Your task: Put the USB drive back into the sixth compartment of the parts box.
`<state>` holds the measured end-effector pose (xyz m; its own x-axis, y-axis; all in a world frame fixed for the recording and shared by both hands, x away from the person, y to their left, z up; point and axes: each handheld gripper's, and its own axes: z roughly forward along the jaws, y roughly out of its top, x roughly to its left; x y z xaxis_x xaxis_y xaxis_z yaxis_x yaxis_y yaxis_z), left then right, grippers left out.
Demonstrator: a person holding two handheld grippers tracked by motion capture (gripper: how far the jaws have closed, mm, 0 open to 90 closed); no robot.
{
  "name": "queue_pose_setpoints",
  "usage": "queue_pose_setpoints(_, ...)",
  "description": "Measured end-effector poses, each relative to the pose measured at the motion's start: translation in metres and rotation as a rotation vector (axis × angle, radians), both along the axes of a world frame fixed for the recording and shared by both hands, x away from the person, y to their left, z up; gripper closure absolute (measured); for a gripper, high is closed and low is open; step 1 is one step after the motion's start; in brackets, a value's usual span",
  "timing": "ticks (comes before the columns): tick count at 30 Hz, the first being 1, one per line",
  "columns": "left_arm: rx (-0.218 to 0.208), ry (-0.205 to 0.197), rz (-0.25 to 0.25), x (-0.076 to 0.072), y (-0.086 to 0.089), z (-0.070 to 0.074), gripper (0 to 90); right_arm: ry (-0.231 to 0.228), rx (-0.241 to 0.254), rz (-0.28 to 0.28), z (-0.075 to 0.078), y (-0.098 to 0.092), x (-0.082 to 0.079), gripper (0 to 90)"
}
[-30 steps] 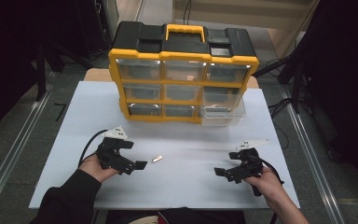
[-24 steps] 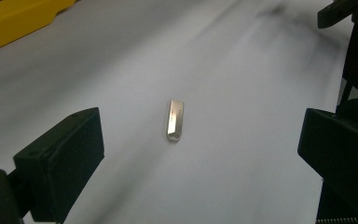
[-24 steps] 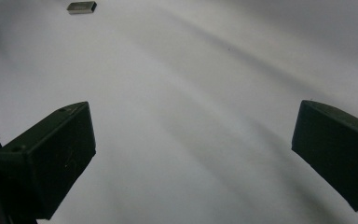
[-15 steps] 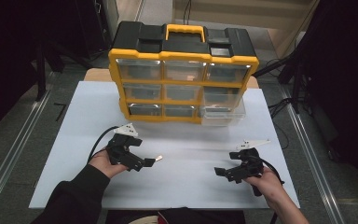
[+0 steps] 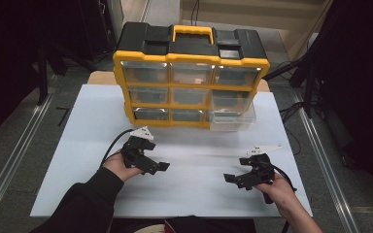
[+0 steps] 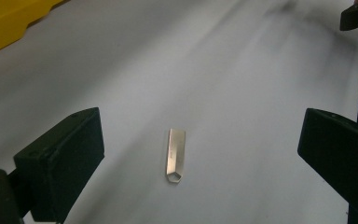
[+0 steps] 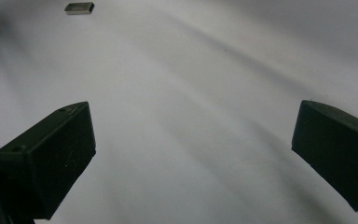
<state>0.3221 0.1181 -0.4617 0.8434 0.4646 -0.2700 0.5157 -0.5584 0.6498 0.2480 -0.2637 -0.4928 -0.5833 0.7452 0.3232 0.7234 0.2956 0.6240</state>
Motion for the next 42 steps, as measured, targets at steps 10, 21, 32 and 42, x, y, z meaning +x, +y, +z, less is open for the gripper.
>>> queue_pose_setpoints(10, 0.012, -0.011, -0.008, 0.004, -0.01, 0.0, 5.0, -0.003, 0.0, 0.002, 0.0, 0.0, 0.0, 0.0)
queue_pose_setpoints(21, 0.049, -0.054, -0.006, 0.004, -0.011, -0.005, 14.5, -0.009, 0.006, -0.002, 0.001, -0.001, -0.001, 0.0)
queue_pose_setpoints(32, 0.112, -0.038, -0.049, 0.001, -0.013, -0.023, 19.1, -0.011, 0.007, -0.004, 0.002, -0.002, -0.001, 0.0)
queue_pose_setpoints(42, 0.163, -0.087, -0.056, -0.004, -0.013, -0.031, 47.0, -0.005, 0.007, -0.005, 0.002, -0.002, 0.0, 0.0)
